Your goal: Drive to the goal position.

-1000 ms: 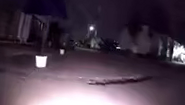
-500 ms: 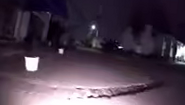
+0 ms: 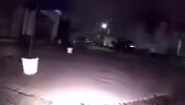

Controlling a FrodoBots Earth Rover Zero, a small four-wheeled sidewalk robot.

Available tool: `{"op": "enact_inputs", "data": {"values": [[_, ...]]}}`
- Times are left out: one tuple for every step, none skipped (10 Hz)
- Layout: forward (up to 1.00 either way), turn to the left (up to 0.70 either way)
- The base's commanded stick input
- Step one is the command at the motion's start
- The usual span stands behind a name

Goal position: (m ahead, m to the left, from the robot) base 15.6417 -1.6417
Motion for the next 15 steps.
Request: {"op": "enact_inputs", "data": {"values": [[1.00,0.00],[1.00,0.00],[1.00,0.00],[1.00,-0.04],[1.00,-0.27],[1.00,-0.40],[1.00,-0.40],[1.00,-0.24],[1.00,-0.03],[1.00,0.00],[1.00,0.00],[1.00,0.00],[1.00,0.00],[1.00,0.00],[1.00,0.00]]}}
